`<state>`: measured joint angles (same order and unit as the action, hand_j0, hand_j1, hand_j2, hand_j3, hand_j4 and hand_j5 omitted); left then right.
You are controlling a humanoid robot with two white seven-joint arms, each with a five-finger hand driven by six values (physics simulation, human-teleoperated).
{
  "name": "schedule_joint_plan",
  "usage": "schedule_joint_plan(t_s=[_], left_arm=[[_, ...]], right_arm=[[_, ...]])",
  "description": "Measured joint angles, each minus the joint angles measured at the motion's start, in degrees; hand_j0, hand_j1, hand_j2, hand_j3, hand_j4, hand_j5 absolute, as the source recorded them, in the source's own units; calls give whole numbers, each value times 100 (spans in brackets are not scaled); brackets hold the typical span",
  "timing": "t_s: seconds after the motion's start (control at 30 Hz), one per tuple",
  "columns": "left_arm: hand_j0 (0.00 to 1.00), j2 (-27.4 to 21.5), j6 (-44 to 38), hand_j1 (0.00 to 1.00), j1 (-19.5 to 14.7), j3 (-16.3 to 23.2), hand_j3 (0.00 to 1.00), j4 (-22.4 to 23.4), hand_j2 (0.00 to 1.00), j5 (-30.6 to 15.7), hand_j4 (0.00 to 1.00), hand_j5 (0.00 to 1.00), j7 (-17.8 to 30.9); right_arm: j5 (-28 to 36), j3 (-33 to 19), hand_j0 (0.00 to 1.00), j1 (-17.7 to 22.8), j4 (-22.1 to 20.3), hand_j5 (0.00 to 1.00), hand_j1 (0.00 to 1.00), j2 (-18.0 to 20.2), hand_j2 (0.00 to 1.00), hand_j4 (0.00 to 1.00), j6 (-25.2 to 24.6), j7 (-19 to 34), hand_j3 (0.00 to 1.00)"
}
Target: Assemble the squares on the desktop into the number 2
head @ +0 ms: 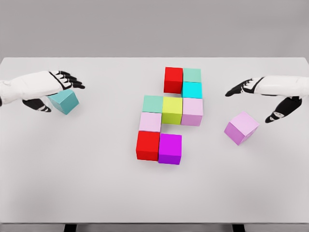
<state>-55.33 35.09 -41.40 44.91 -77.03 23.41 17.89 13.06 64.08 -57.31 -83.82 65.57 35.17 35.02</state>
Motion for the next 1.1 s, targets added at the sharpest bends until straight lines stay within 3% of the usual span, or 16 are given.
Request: schedule_joint_plan(t_s=[0.17, 0.53, 1.1], left_arm=[[100, 74, -1, 100, -290, 243, 100, 357, 100, 132, 100, 100, -39], [100, 278, -1, 100, -352, 374, 100, 779, 100, 195, 100, 100, -127], [100, 598, -2, 100, -387, 385, 100, 1440, 100, 277, 100, 100, -409]], right_arm=[[15, 5, 100, 159, -75, 100, 100, 115, 100, 100, -1, 0, 100], [45, 179, 100, 378, -52, 100, 100, 69, 100, 100, -2, 0, 100], [-1, 202, 100, 475, 650, 100, 100, -459, 100, 100, -4, -1, 100]])
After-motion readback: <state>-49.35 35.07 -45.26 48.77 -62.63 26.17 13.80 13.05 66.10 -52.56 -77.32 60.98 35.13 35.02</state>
